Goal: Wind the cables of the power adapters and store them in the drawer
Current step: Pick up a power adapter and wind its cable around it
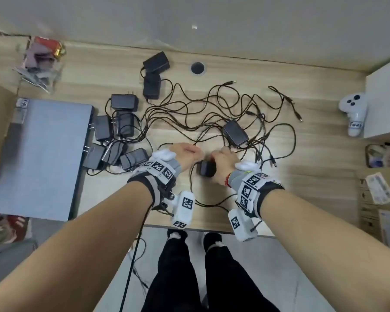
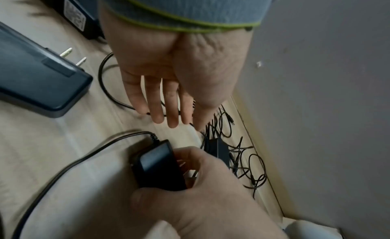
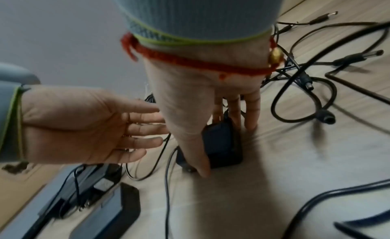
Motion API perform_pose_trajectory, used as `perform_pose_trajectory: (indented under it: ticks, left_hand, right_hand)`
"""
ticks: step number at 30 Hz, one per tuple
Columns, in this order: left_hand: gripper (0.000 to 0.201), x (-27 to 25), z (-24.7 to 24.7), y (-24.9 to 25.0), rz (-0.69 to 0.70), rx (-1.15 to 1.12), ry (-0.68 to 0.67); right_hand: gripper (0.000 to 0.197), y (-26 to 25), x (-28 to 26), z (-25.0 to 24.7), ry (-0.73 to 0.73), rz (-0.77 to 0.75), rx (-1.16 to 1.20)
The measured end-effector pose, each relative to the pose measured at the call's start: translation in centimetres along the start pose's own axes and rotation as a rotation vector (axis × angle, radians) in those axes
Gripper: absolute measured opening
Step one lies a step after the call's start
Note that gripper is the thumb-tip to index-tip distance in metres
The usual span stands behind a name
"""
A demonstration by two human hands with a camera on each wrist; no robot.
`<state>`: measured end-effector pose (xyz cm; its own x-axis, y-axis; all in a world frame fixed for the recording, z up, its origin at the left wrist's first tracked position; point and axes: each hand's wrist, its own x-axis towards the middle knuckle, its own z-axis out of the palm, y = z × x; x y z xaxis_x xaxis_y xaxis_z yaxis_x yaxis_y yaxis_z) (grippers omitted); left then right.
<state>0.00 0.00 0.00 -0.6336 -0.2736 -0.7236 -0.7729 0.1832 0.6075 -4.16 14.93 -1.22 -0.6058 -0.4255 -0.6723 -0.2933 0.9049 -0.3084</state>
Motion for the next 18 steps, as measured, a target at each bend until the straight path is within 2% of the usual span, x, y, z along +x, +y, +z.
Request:
perform_pose_trajectory:
  ticks: [4,8,10,12,14,16,18]
  left_hand:
    - [0.030,-1.0,-0.5,-0.3,-0.015,0.027,-0.067]
    - [0.036,-2.4,-1.8,1.4,0.055,0.012,-0.115]
    - [0.032,-3.4,-2.7,3.1,0.117,0.027,-0.122]
    - [0.017,-4.9,-3.9,5.6,0.159,0.044,-0.144]
    - [0.018,-6.7,-5.2,8.0,0.191,0.007,-0.135]
    - [0.025,-7.4,-6.1,9.8,0.241,-0.047,-0.094]
    - [0.021,-9.0,-7.3,11.8,0.317,-0.088,-0.016]
  right_hand:
    - [0.065,0.3,-0.8,-0.7,-0.029,-0.007,-0.078]
    - [0.065,-0.6,-2.0,-3.6,0.005,-0.109,0.067]
    - [0.061,-1.3,-2.6,-6.1,0.064,-0.152,0.173]
    - [0.059,-2.5,-3.9,-9.2,0.122,-0.215,0.238]
    - [0.061,-3.9,-5.6,-11.9,0.193,-0.286,0.269]
    - [0.073,-4.6,-5.9,-13.4,0.248,-0.346,0.382]
    - [0.096,-5.2,-7.1,-14.2,0.327,-0.355,0.562]
